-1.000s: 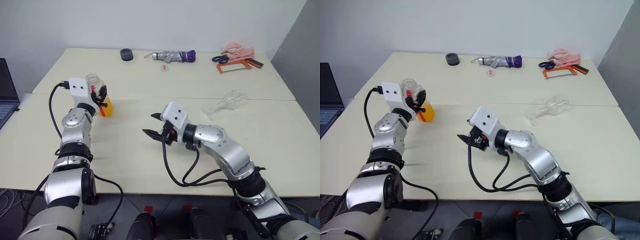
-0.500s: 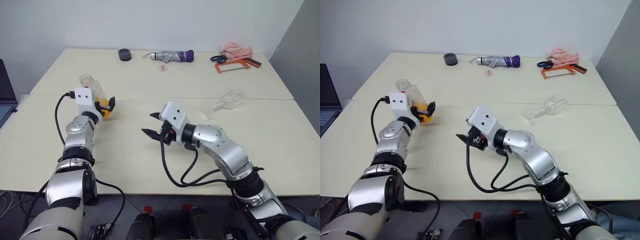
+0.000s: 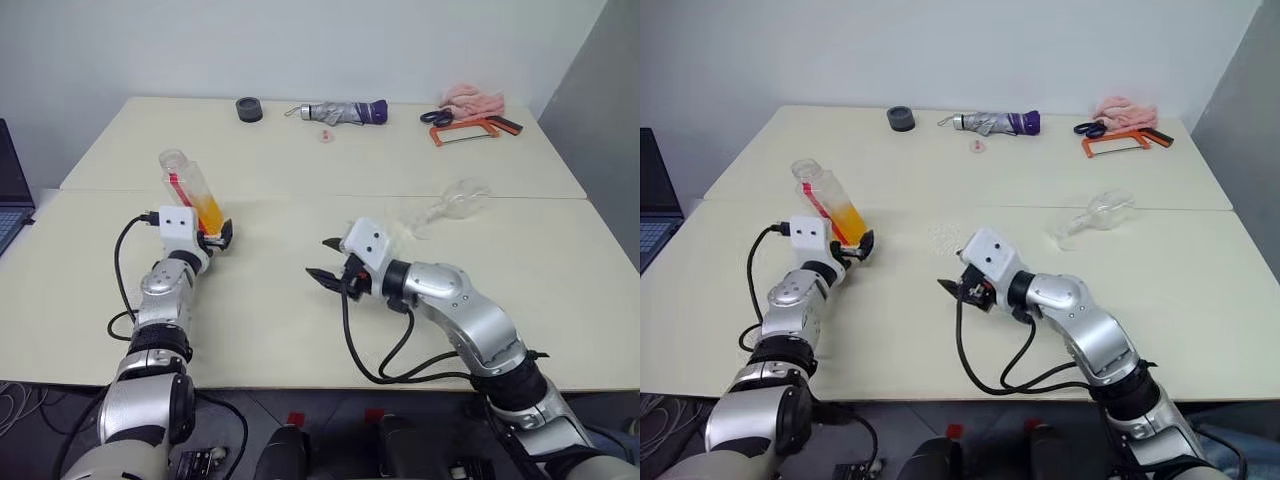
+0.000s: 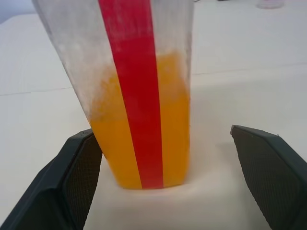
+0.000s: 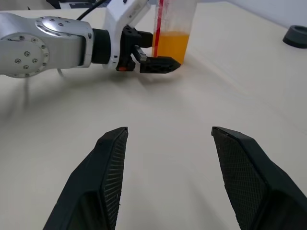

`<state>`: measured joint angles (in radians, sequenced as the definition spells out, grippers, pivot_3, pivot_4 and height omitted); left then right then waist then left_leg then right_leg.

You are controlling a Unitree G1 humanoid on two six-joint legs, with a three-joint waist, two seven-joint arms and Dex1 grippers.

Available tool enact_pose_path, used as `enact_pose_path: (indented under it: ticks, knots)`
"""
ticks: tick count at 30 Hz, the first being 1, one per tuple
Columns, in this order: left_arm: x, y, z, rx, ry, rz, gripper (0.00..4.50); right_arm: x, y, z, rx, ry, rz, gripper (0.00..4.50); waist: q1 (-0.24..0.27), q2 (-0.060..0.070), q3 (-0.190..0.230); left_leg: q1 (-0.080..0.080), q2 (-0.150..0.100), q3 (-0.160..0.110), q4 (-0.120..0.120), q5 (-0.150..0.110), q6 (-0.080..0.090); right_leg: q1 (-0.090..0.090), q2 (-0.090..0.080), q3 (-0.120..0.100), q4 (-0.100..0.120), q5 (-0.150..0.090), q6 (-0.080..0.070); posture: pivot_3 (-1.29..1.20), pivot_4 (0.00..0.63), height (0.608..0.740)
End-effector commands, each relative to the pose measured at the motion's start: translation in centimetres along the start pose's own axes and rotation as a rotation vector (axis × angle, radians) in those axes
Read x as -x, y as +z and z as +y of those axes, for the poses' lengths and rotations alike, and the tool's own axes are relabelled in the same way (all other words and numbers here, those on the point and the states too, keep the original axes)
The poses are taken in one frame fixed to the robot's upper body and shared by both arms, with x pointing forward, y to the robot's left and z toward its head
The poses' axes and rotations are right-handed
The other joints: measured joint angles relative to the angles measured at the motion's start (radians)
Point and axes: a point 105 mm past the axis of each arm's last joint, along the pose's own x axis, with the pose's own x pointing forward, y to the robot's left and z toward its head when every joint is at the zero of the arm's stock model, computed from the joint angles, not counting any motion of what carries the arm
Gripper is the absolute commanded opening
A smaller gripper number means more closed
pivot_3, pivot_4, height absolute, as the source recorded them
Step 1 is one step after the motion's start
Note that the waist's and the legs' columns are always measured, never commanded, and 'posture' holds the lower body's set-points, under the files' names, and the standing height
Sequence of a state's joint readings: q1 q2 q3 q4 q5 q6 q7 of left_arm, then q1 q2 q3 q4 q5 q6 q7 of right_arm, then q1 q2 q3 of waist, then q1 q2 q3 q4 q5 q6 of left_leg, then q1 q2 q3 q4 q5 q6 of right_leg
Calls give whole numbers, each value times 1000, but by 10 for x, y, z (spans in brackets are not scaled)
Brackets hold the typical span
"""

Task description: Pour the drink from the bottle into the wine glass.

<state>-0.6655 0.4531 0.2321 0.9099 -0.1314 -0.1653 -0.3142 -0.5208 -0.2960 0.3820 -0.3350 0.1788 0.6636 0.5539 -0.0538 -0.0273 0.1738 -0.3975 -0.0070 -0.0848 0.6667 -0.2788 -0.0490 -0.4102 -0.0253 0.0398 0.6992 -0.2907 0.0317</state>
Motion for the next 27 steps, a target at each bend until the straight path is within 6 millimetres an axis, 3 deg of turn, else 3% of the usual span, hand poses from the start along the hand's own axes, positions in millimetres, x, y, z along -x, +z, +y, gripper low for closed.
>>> enact_pose_path:
  ticks: [1,9,16,19,27]
  knots:
    - [7,3,1,-23,5,-24,4459,14,9,-1,18,-18,-35,2958,0,0,0,0,0,0,0,0,0,0,0,0,0,0,0,0,150,740]
    - [33,-12,-10,-35,-29,8,4459,35,-1,-6,-37,-87,-16,2958,2,0,0,1,1,0,-1,-2,3,1,-1,1,0,0,0,0,150,740]
    - [67,-11,-62,-59,-309,-12,4459,86,-11,-39,-294,-349,-82,2958,15,0,-1,2,0,1,-1,-2,3,3,-4,1,-2,0,0,0,150,740]
    - [75,2,-82,-35,-481,-43,4459,104,-34,-58,-444,-506,-45,2958,22,0,-1,4,1,1,-2,-2,4,5,-3,1,-1,0,0,0,150,740]
    - [91,45,-114,-93,-1018,-53,4459,110,-67,-114,-1020,-685,-160,2958,18,2,0,7,0,4,-3,-2,3,5,4,2,-1,1,-1,0,150,740]
